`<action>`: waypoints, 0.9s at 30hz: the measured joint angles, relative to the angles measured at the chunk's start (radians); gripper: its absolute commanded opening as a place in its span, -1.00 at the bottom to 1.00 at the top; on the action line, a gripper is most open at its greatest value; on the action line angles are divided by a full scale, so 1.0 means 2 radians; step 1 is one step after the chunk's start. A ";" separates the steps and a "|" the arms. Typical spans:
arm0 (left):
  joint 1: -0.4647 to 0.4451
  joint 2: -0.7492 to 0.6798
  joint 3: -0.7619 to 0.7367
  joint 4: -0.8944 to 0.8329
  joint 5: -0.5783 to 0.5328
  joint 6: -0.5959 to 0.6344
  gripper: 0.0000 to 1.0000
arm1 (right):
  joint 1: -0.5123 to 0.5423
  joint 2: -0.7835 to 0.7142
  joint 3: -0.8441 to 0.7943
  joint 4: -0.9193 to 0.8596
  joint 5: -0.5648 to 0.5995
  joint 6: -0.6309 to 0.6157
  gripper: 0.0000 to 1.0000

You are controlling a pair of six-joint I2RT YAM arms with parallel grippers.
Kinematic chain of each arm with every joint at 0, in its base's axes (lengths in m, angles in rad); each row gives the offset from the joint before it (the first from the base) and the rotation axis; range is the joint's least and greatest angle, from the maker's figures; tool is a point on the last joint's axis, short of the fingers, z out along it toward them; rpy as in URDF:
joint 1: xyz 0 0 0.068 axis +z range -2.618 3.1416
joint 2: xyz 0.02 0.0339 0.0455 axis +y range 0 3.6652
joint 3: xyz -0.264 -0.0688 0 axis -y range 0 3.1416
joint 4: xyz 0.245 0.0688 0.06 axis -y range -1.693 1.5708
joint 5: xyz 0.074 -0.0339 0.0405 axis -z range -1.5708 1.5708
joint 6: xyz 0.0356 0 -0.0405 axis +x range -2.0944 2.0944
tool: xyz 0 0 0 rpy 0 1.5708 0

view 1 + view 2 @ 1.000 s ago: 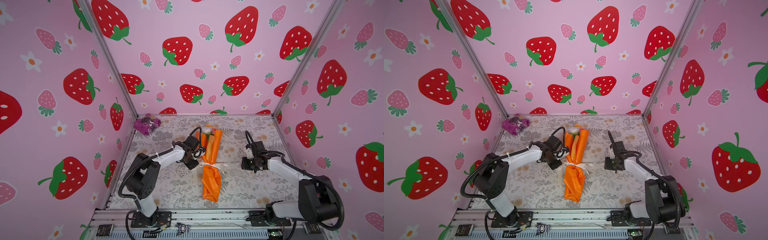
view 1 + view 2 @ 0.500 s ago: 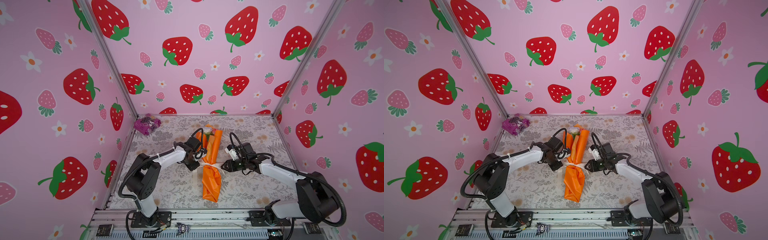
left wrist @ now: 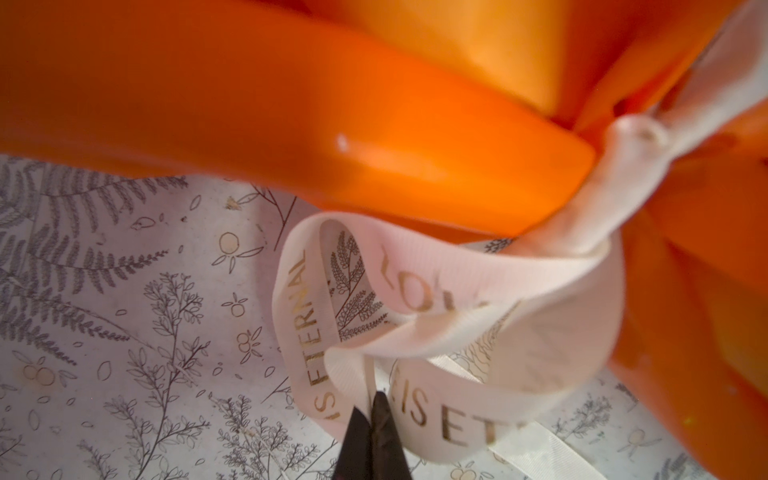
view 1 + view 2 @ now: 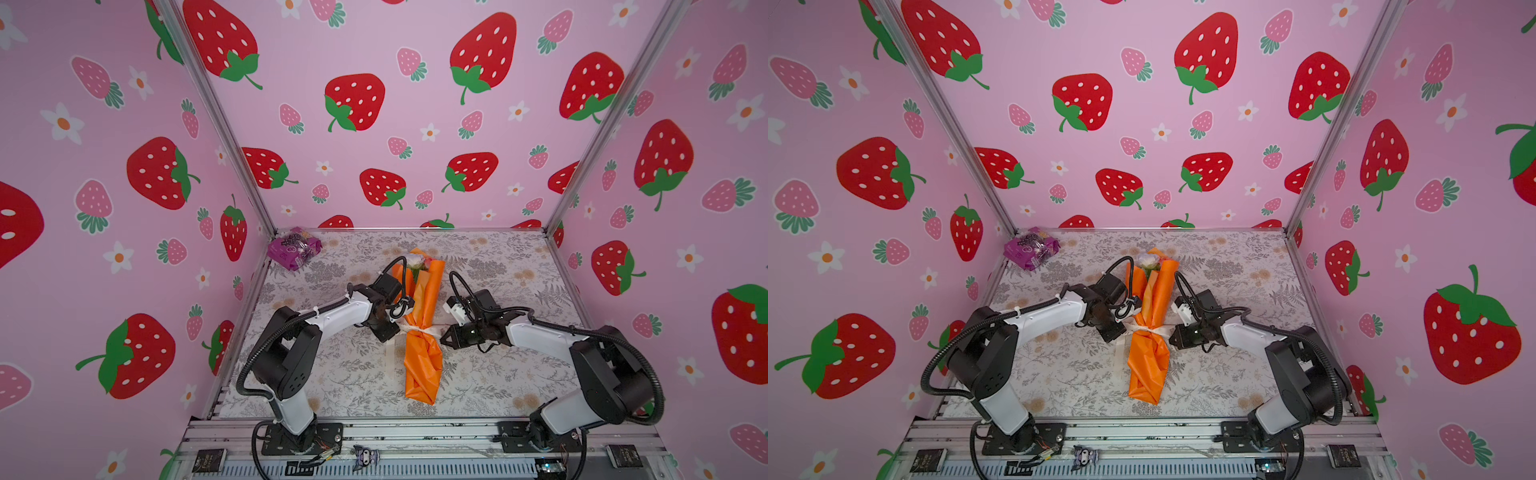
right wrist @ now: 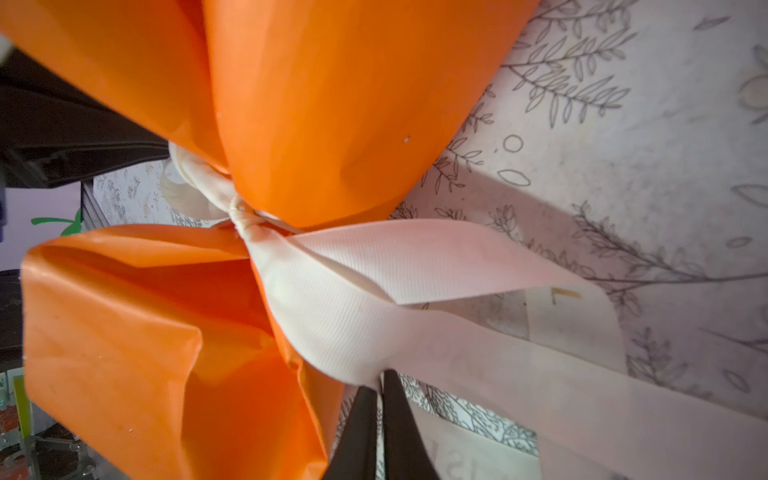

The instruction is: Tie the bouquet of fake flowers

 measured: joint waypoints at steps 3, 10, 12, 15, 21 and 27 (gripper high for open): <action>0.001 -0.001 0.000 -0.001 -0.003 0.000 -1.00 | 0.001 -0.006 0.000 -0.010 0.025 0.001 -1.00; 0.019 -0.018 0.000 -0.002 -0.020 -0.004 -1.00 | 0.001 -0.036 0.000 -0.037 0.076 0.023 -1.00; 0.018 -0.021 0.000 -0.001 -0.022 -0.004 -1.00 | 0.003 -0.033 0.000 -0.045 0.086 0.028 -1.00; 0.014 -0.021 0.000 0.001 -0.021 -0.005 -1.00 | 0.004 -0.025 0.001 -0.050 0.097 0.034 -1.00; 0.016 -0.021 -0.001 0.007 -0.020 -0.009 -1.00 | 0.004 -0.019 0.005 -0.058 0.113 0.043 -1.00; 0.024 -0.021 -0.003 0.012 -0.006 -0.015 -1.00 | 0.004 -0.019 0.007 -0.061 0.114 0.044 -1.00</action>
